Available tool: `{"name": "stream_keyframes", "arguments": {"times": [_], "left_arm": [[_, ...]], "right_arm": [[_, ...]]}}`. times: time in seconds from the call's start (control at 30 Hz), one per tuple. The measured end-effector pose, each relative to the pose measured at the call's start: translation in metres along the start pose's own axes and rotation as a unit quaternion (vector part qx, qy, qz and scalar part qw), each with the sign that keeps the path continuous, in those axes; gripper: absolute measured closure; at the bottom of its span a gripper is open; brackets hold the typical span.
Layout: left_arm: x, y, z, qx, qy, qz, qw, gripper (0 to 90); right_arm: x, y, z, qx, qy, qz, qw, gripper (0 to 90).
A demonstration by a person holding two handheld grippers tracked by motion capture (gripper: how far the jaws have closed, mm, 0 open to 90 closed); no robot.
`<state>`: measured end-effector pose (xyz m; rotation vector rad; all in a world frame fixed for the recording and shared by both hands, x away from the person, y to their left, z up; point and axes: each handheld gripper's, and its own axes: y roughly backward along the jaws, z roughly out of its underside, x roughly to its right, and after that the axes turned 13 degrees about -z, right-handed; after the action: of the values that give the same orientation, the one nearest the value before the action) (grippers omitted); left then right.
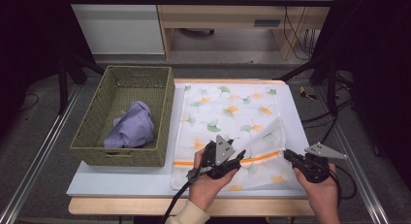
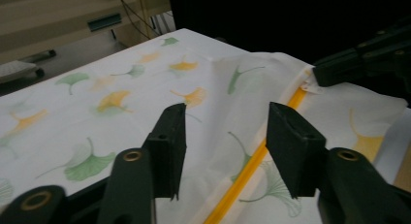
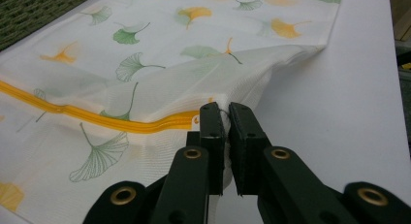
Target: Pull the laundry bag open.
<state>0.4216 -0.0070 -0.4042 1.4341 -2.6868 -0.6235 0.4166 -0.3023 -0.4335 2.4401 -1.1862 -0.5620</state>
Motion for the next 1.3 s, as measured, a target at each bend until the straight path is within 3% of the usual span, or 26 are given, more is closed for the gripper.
{"name": "stream_keyframes", "arguments": {"times": [0.23,0.4,0.7,0.9,1.0,1.07,1.3], "left_arm": [[0.022,-0.01,0.002,-0.005,-0.02,0.034,0.9992,64.8],[0.039,-0.025,0.0,-0.015,-0.033,0.059,0.9976,66.6],[0.06,-0.051,0.005,-0.036,-0.043,0.078,0.9954,70.1],[0.067,-0.067,0.01,-0.053,-0.05,0.072,0.9948,77.3],[0.068,-0.073,0.011,-0.054,-0.047,0.08,0.9942,80.1],[0.068,-0.077,0.01,-0.057,-0.056,0.076,0.9939,81.7],[0.064,-0.094,0.012,-0.056,-0.037,0.09,0.9937,86.0]], "right_arm": [[-0.001,-0.001,0.0,0.006,0.011,-0.008,0.9999,85.0],[0.0,0.001,0.001,0.009,0.007,-0.01,0.9999,85.0],[-0.002,0.003,-0.001,0.014,0.016,-0.012,0.9997,85.1],[-0.008,0.005,-0.004,0.022,0.019,-0.024,0.9993,85.4],[-0.011,0.005,-0.005,0.026,0.014,-0.03,0.9991,85.5],[-0.012,0.004,-0.005,0.023,0.017,-0.033,0.999,85.6],[-0.013,0.002,-0.005,0.02,0.017,-0.048,0.9985,86.0]]}}
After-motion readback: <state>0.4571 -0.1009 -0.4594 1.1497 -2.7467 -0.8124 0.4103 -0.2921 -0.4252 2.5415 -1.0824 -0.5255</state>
